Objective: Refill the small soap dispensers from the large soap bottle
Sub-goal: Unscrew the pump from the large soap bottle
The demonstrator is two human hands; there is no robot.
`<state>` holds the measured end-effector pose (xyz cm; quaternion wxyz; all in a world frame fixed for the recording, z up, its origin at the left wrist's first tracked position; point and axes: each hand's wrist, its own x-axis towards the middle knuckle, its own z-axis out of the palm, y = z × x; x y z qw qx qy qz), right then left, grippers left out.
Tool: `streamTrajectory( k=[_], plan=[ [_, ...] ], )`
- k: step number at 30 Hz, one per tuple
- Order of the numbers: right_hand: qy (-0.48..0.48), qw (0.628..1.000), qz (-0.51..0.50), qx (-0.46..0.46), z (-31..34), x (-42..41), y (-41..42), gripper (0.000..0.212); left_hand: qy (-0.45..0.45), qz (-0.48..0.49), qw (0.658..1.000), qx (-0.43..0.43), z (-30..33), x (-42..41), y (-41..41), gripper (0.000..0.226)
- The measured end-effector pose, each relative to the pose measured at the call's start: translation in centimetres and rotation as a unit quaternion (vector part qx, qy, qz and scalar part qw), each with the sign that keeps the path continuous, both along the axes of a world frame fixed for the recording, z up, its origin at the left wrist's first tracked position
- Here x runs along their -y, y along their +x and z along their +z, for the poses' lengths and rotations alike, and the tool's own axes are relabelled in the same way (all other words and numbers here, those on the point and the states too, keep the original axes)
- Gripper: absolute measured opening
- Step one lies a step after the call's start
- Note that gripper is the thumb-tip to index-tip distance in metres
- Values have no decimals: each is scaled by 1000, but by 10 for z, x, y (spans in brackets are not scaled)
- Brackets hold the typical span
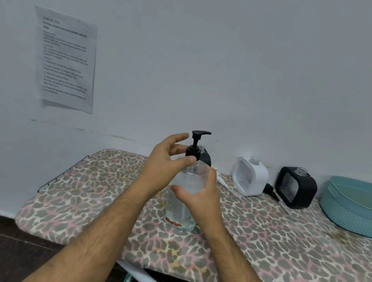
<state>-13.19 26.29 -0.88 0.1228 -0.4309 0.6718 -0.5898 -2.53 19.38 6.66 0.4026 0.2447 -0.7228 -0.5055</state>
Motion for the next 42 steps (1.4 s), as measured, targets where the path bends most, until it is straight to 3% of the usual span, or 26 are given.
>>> streamTrajectory(
  k=[4, 9, 19, 23, 27, 37, 42],
  plan=[
    [10, 1000, -2, 3, 0, 0, 0, 75, -8, 8, 1000, 14, 2, -1, -4, 62],
    [3, 1000, -4, -2, -3, 2, -1, 78, 27, -46, 998, 11, 1, -1, -4, 55],
    [19, 1000, -5, -3, -2, 2, 0, 79, -29, 37, 999, 5, 6, 1, -12, 67],
    [23, 1000, -2, 3, -3, 2, -1, 79, -16, -27, 999, 31, 5, 0, -9, 75],
    [14, 1000, -3, 0, -2, 2, -1, 78, 27, -65, 997, 20, 5, 2, 1, 64],
    [15, 1000, 2, 4, -3, 2, -1, 82, -21, -9, 1000, 4, 8, 5, -2, 57],
    [22, 1000, 5, 5, -3, 3, -2, 85, -23, -49, 998, 20, 11, 3, -4, 57]
  ],
)
